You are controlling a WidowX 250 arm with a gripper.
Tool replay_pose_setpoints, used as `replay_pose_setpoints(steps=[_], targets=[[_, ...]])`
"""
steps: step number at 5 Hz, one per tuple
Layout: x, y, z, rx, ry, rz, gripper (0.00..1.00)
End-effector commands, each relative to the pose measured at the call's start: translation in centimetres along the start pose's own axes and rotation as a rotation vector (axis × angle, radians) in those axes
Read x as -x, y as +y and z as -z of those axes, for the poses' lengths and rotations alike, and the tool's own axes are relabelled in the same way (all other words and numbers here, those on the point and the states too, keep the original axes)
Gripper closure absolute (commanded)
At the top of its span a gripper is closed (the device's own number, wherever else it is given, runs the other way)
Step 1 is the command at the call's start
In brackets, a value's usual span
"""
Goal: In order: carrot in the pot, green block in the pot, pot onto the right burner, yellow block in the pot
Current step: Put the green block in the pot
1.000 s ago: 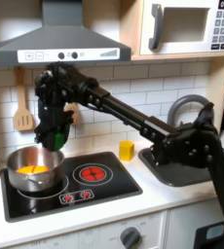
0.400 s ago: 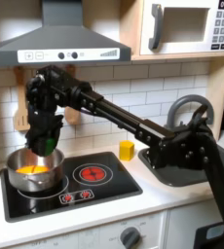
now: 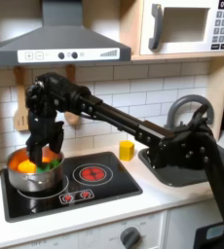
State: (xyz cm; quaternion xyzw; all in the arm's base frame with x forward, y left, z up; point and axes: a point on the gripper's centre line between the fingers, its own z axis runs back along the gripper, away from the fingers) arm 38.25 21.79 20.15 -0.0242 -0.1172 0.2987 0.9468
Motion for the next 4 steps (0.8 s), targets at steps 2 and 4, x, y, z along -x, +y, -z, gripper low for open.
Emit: replay_pose_setpoints(steps=[2, 4], targets=[[0.9, -0.9, 1.2, 0.033, 0.050, 0.094, 0.00], [1.5, -2.5, 1.4, 0.077, 0.095, 0.193, 0.00]])
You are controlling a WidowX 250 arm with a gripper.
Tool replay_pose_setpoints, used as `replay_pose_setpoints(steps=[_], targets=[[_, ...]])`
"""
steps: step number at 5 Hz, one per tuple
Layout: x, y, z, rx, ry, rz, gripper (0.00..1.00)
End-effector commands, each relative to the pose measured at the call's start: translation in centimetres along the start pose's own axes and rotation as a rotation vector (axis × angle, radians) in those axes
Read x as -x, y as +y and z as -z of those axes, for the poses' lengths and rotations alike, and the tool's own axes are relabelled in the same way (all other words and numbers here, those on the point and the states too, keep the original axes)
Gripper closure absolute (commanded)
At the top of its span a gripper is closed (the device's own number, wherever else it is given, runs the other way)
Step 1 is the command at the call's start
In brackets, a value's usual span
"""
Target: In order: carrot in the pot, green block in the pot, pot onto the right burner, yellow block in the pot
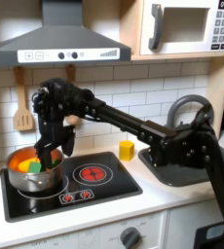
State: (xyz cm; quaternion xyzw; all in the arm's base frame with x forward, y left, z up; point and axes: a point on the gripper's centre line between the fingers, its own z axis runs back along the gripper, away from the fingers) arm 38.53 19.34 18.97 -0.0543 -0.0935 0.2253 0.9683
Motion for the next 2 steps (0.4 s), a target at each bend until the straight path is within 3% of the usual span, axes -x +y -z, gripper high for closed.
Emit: replay_pose_setpoints(steps=[1, 2], targets=[[-0.04, -0.50, -0.58, 0.027, 0.043, 0.085, 0.00], [-0.03, -0.17, -0.58, 0.028, 0.076, 0.083, 0.00]])
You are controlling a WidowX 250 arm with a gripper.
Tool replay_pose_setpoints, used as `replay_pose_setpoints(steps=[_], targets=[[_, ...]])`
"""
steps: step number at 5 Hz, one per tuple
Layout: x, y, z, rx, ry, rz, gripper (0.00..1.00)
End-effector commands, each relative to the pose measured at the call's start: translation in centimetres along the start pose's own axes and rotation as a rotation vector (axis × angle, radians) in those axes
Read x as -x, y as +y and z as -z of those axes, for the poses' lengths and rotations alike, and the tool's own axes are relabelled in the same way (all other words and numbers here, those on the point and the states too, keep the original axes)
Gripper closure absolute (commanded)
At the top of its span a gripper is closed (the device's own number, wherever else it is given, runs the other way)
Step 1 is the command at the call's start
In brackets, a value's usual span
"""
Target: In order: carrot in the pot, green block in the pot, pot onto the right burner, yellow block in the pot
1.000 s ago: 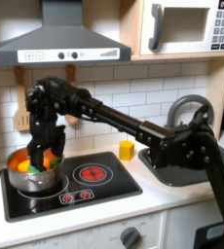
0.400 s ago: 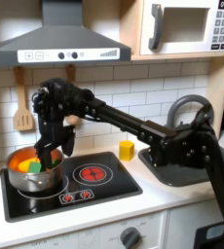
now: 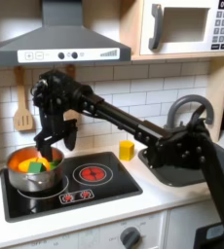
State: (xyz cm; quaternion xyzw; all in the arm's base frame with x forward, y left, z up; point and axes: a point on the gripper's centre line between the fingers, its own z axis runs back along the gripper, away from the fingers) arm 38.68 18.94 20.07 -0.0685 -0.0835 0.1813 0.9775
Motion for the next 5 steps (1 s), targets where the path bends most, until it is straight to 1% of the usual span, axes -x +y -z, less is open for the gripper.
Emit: replay_pose_setpoints(steps=[1, 2, 3, 4, 5], targets=[[0.15, 0.41, 1.09, 0.002, 0.067, 0.016, 0.00], [0.12, 0.29, 1.34, 0.000, 0.093, 0.062, 0.00], [0.14, 0.16, 1.93, 0.002, 0.109, 0.080, 0.00], [0.24, 0.26, 1.89, -0.001, 0.106, 0.091, 0.00], [0.14, -0.34, 2.00, -0.003, 0.096, 0.117, 0.00]])
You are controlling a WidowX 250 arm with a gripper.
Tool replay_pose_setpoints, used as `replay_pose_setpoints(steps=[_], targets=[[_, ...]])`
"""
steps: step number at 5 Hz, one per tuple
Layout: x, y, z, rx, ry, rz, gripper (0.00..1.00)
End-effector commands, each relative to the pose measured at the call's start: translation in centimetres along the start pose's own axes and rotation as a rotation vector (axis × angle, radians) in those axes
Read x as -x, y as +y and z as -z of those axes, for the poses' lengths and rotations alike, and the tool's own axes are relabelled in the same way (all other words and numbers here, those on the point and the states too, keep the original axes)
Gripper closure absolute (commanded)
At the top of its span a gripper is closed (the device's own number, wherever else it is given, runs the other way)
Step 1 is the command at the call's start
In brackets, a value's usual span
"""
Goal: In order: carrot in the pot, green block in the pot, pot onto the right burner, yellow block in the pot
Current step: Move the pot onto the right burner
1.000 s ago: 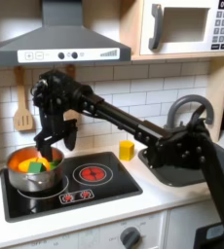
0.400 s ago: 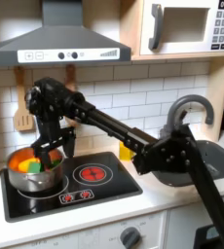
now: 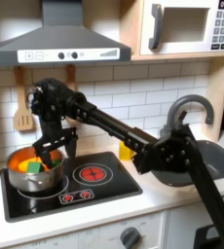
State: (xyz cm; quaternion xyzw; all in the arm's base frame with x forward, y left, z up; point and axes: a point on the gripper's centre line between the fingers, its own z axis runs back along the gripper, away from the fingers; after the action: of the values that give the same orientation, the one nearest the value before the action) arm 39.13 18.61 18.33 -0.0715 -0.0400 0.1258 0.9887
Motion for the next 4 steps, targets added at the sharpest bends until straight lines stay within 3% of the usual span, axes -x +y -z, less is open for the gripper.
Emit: replay_pose_setpoints(steps=[1, 2, 4], targets=[[0.3, -0.2, 1.4, 0.006, 0.017, 0.009, 1.00], [0.3, -0.2, 2.4, 0.013, 0.039, 0.010, 1.00], [0.2, -0.2, 2.4, 0.013, 0.040, 0.017, 1.00]])
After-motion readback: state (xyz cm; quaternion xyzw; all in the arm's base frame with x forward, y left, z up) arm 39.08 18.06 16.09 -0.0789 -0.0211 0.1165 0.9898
